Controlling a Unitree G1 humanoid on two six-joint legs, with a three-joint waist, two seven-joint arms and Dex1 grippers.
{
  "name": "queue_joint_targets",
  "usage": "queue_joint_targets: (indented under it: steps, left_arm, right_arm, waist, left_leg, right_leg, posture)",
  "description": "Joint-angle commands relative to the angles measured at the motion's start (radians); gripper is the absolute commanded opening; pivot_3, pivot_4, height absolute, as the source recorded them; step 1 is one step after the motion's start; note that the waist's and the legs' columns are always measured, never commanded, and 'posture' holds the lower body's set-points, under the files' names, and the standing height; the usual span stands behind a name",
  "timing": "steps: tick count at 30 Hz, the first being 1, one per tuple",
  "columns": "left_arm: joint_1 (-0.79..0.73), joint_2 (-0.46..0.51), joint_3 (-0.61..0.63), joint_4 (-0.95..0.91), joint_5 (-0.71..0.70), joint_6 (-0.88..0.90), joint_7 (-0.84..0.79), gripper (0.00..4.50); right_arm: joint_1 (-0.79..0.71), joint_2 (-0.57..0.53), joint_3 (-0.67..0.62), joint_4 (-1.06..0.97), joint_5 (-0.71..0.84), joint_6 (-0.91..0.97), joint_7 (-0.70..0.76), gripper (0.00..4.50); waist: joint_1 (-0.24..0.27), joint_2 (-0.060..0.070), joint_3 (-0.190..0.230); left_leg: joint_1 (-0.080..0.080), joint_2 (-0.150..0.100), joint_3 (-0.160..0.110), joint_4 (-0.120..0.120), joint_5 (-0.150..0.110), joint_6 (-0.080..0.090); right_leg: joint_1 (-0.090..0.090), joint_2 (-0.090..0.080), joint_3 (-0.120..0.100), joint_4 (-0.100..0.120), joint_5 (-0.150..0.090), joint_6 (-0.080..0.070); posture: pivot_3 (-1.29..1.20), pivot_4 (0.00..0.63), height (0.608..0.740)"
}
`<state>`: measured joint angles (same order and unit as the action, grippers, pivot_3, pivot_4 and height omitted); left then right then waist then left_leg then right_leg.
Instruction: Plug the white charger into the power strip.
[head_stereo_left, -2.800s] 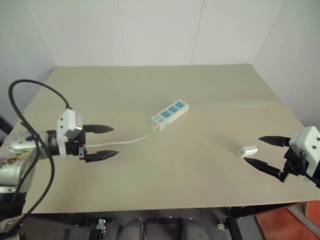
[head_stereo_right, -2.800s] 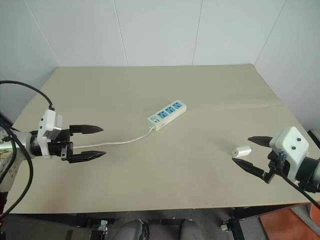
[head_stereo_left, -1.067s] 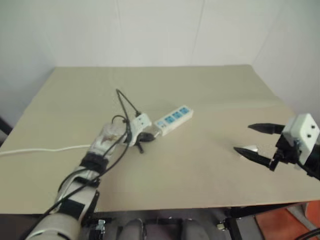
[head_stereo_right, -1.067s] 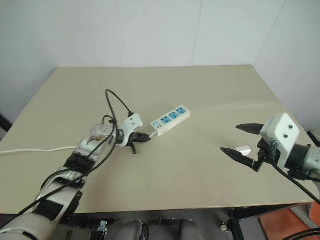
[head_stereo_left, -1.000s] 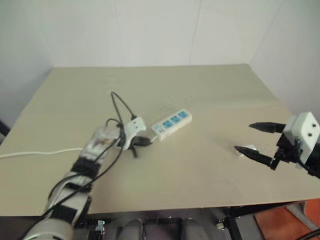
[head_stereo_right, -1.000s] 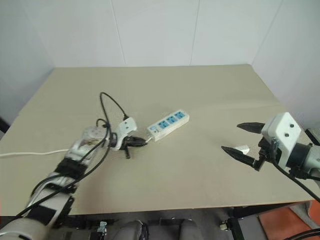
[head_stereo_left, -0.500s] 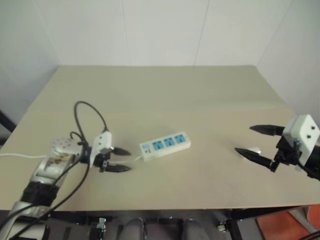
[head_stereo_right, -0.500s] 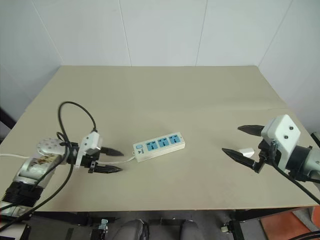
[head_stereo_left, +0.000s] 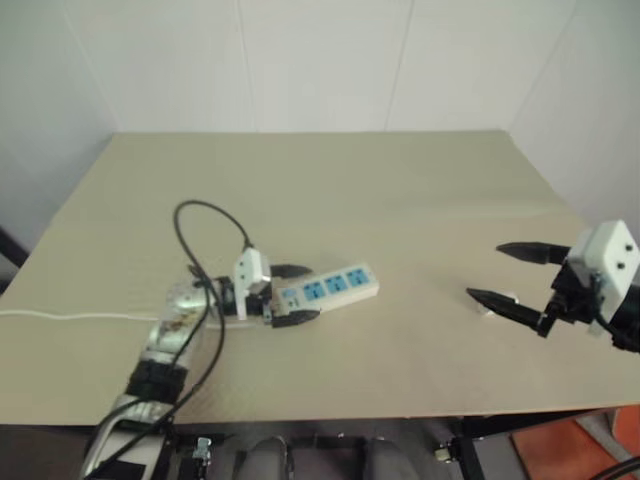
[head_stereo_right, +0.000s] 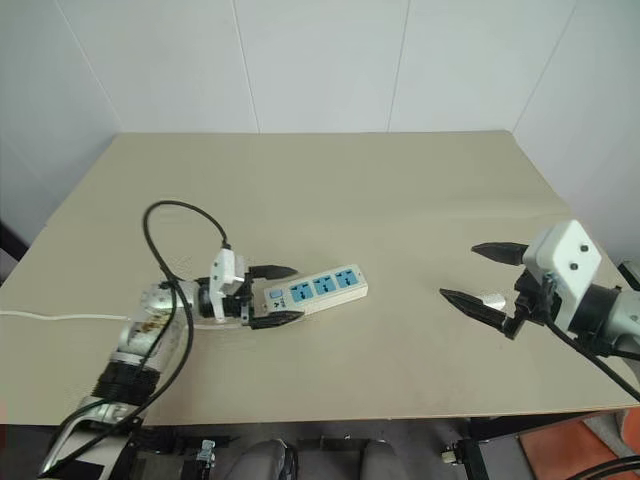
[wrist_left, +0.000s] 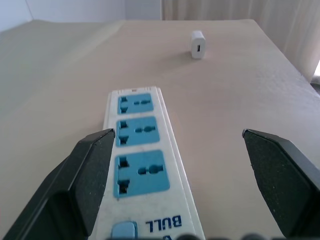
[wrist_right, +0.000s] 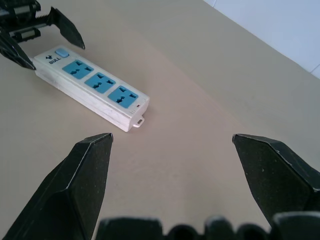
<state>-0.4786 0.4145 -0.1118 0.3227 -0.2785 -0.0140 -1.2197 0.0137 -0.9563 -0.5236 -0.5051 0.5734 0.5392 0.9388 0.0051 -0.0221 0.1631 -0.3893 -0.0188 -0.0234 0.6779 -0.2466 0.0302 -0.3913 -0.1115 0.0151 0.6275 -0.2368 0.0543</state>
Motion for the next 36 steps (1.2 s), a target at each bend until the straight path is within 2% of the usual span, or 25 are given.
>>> queue_joint_targets:
  steps: [1,14,23,28,31,33,36]
  left_arm:
    - [-0.026,-0.026,0.018,0.077,0.004,-0.052,0.026,4.46]
    - [-0.059,-0.024,0.048,0.294,0.034,-0.209,0.038,4.46]
    - [-0.066,-0.034,0.020,0.369,0.039,-0.226,-0.056,4.46]
    - [-0.089,-0.062,0.030,0.427,0.057,-0.274,-0.039,4.46]
    - [-0.095,-0.075,0.035,0.453,0.057,-0.301,-0.045,3.87]
    - [-0.094,-0.080,0.036,0.464,0.061,-0.319,-0.050,3.31]
    - [-0.097,-0.088,0.036,0.461,0.056,-0.322,-0.069,3.29]
  right_arm:
    - [-0.002,-0.009,-0.027,-0.043,0.022,0.016,-0.016,4.50]
    - [0.034,-0.008,-0.055,-0.071,0.048,0.033,-0.028,4.50]
    - [0.029,-0.015,-0.064,-0.067,0.059,0.038,-0.026,4.50]
    - [0.018,-0.022,-0.060,-0.065,0.063,0.040,-0.023,4.50]
    - [0.015,-0.023,-0.057,-0.065,0.063,0.039,-0.023,4.50]
    - [0.012,-0.024,-0.055,-0.064,0.063,0.038,-0.023,4.50]
    - [0.001,-0.027,-0.051,-0.057,0.066,0.037,-0.020,4.50]
  waist:
    - [0.001,0.000,0.000]
    - [0.005,0.000,0.000]
    - [0.004,0.000,0.000]
    - [0.006,0.000,0.000]
    - [0.011,0.000,0.000]
    - [0.011,0.000,0.000]
    - [0.011,0.000,0.000]
  left_leg:
    - [0.000,0.000,0.000,0.000,0.000,0.000]
    - [0.000,0.000,0.000,0.000,0.000,0.000]
    - [0.000,0.000,0.000,0.000,0.000,0.000]
    - [0.000,0.000,0.000,0.000,0.000,0.000]
    - [0.000,0.000,-0.001,0.000,0.000,0.000]
    - [0.000,0.000,-0.001,0.000,0.000,0.000]
    - [0.000,0.000,-0.001,0.000,0.000,0.000]
  right_leg:
    - [0.000,0.000,0.000,0.000,0.000,0.000]
    - [0.000,0.000,0.000,0.000,0.000,0.000]
    - [0.000,0.000,0.000,0.000,0.000,0.000]
    - [0.001,0.000,0.000,0.000,0.000,0.000]
    - [0.001,-0.001,-0.001,0.000,0.000,0.000]
    - [0.001,-0.001,-0.001,0.000,0.000,0.000]
    - [0.001,-0.001,-0.001,0.000,0.000,0.000]
  posture:
    - [0.00,0.150,0.740]
    - [0.00,0.150,0.740]
    - [0.00,0.150,0.740]
    - [0.00,0.150,0.740]
    - [0.00,0.150,0.740]
    - [0.00,0.150,0.740]
    - [0.00,0.150,0.740]
